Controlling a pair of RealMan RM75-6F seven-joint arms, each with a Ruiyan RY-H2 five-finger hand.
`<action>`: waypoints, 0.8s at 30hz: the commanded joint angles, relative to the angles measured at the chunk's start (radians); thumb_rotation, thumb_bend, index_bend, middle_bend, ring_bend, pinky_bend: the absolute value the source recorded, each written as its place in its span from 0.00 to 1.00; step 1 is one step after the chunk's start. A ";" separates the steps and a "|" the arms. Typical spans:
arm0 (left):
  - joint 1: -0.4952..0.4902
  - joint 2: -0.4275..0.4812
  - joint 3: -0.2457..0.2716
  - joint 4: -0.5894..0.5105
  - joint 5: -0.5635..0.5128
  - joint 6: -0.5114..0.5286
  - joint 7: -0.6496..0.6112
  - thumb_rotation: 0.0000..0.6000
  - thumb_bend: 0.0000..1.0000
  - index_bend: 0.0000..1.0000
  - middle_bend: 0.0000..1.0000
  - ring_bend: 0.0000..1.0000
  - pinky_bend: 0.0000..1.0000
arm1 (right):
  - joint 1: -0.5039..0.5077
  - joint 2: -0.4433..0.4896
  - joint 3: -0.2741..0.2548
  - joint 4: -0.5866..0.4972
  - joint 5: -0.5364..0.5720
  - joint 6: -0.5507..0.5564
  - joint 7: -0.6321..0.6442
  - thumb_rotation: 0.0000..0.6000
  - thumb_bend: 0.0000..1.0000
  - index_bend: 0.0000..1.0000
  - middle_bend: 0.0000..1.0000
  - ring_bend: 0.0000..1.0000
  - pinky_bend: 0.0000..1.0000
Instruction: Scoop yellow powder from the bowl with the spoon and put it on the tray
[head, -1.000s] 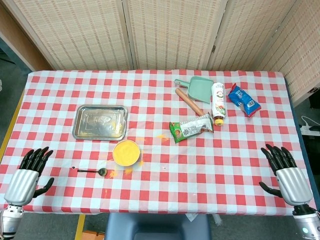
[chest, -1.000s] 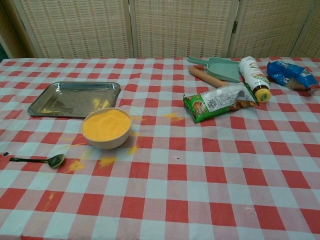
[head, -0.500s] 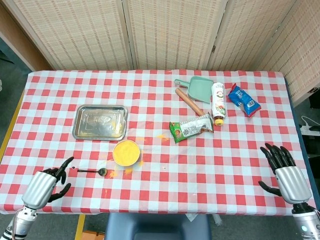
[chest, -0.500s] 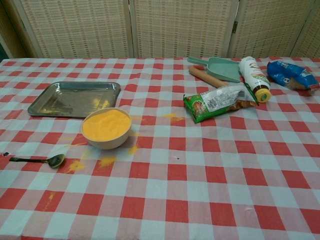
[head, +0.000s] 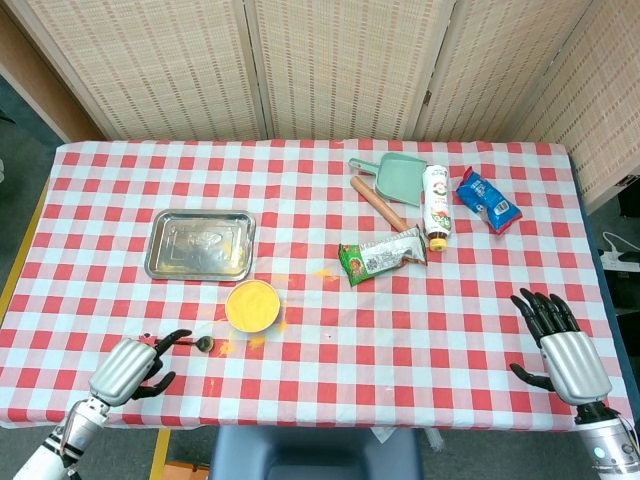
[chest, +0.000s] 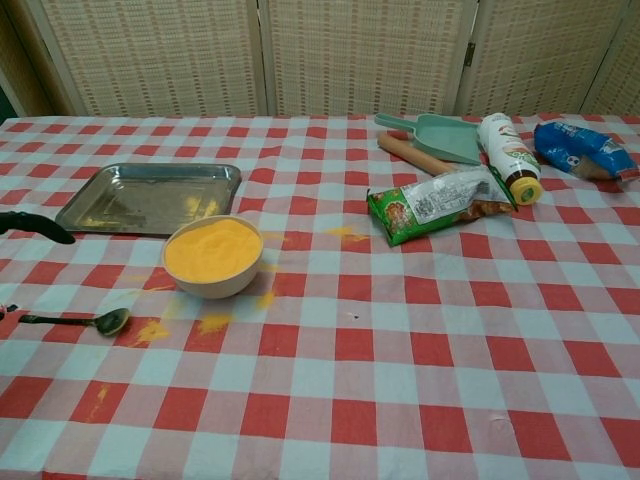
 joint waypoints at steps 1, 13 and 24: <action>-0.025 -0.073 -0.025 0.056 -0.038 -0.035 0.099 1.00 0.41 0.22 1.00 1.00 1.00 | 0.001 -0.002 0.000 0.001 0.004 -0.004 -0.004 1.00 0.08 0.00 0.00 0.00 0.00; -0.067 -0.200 -0.045 0.178 -0.124 -0.114 0.181 1.00 0.41 0.30 1.00 1.00 1.00 | 0.005 -0.005 0.004 0.004 0.022 -0.017 -0.011 1.00 0.08 0.00 0.00 0.00 0.00; -0.083 -0.281 -0.040 0.295 -0.109 -0.091 0.172 1.00 0.41 0.40 1.00 1.00 1.00 | 0.011 -0.008 0.005 0.003 0.028 -0.026 -0.007 1.00 0.08 0.00 0.00 0.00 0.00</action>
